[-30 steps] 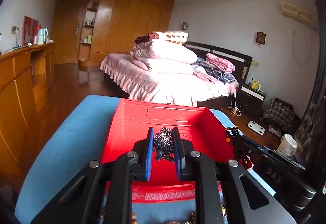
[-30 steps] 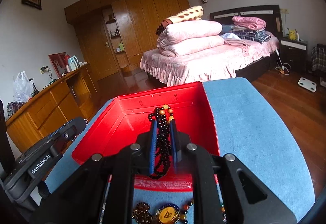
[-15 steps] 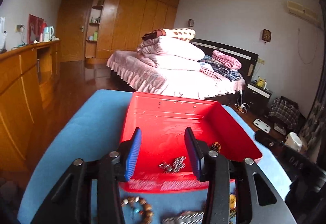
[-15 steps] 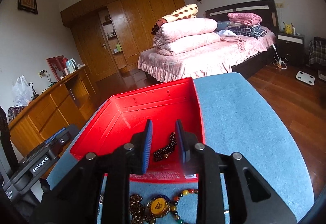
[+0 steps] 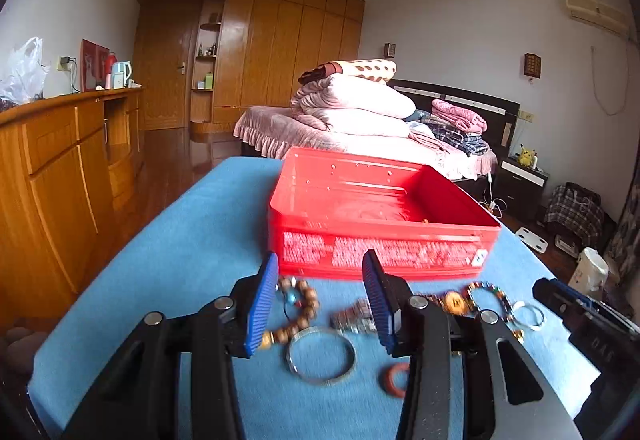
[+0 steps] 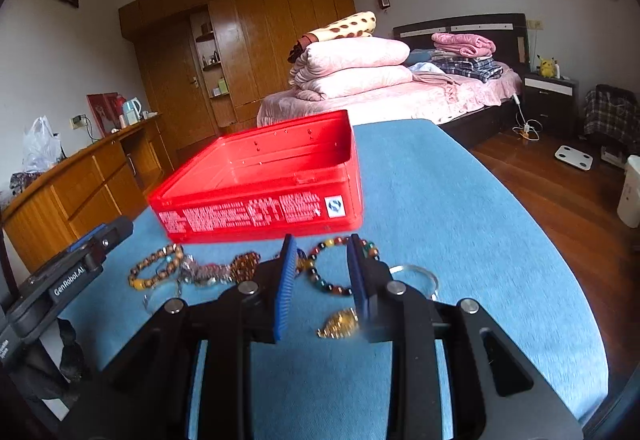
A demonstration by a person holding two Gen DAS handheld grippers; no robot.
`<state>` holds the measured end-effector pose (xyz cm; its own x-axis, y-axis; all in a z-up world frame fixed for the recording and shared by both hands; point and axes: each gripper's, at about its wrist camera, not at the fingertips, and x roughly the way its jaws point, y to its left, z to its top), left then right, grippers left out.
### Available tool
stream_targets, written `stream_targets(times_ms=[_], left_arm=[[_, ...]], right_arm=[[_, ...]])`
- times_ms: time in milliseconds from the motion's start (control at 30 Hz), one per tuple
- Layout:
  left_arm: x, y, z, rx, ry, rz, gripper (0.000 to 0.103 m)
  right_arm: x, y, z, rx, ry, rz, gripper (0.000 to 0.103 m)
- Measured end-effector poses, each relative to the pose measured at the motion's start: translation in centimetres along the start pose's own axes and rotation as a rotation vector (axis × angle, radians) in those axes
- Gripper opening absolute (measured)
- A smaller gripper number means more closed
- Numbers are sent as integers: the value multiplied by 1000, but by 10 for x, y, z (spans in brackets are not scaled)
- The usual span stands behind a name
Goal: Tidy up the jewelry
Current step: 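Carry both items over the red tin and open both grippers to drop them inside, then move both grippers back from the tin toward the remaining jewelry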
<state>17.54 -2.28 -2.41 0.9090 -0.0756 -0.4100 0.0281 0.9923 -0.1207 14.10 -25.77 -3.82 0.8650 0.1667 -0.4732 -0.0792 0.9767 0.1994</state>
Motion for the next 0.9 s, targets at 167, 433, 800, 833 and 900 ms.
stream_targets(times_ms=[167, 433, 800, 833, 900], left_arm=[[-15, -17, -28, 50, -17, 8, 44], [-15, -32, -52, 82, -6, 2, 44], [-13, -24, -57, 58, -28, 35, 43], [-13, -24, -57, 55, -29, 37, 43], [-12, -22, -58, 44, -27, 33, 43]], right_arm=[[-5, -8, -31, -13, 37, -33, 27], [8, -7, -39, 11, 90, -24, 28], [28, 6, -37, -28, 74, -118, 35], [29, 7, -37, -40, 72, -132, 34], [31, 11, -38, -65, 68, -158, 32]])
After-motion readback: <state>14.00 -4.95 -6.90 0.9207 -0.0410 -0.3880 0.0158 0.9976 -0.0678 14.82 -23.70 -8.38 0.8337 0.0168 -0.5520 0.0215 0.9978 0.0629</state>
